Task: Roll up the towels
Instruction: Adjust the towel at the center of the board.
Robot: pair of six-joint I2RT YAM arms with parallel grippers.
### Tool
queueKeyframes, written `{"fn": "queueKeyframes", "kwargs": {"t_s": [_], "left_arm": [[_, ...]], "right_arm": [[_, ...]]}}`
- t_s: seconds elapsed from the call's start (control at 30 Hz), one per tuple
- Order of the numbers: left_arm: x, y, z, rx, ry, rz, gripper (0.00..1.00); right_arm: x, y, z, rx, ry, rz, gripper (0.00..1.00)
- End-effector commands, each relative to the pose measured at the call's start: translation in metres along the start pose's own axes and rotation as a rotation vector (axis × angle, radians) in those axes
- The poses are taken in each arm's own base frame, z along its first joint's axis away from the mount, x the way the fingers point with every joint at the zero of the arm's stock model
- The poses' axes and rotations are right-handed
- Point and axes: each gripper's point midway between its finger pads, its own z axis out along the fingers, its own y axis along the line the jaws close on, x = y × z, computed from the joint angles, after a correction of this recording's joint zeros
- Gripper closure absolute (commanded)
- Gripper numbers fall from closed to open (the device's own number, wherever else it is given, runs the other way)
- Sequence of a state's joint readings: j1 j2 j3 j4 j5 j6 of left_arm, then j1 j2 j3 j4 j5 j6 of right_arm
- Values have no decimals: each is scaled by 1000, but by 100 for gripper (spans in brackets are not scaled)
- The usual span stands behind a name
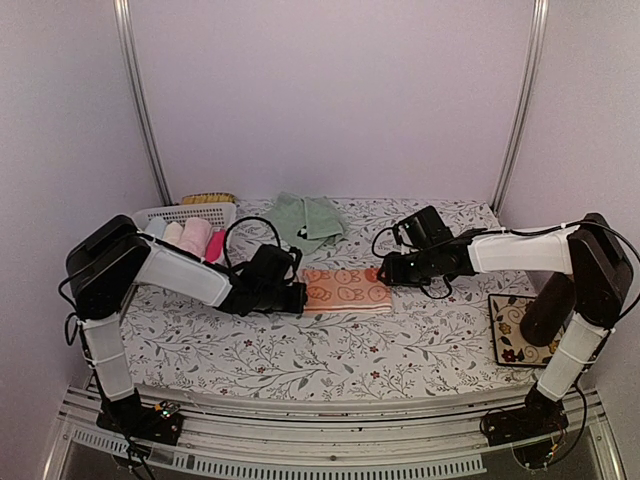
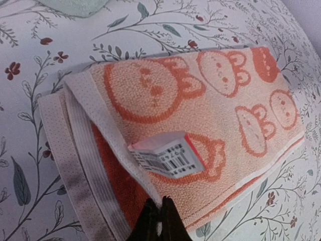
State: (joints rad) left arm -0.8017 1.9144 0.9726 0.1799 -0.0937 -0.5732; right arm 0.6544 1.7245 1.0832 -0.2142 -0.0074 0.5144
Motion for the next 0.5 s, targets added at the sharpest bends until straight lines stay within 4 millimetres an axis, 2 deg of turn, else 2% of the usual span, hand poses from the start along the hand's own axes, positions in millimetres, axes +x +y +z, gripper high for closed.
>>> {"fn": "queueKeyframes", "kwargs": {"t_s": [0.0, 0.3, 0.47], "left_arm": [[-11, 9, -13, -28, -20, -2, 97], [-9, 17, -21, -52, -5, -1, 98], [6, 19, -17, -44, 39, -16, 94]], "right_arm": [[-11, 1, -6, 7, -45, -13, 55], [-13, 3, -1, 10, -39, -21, 55], [-13, 2, 1, 14, -34, -24, 55]]}}
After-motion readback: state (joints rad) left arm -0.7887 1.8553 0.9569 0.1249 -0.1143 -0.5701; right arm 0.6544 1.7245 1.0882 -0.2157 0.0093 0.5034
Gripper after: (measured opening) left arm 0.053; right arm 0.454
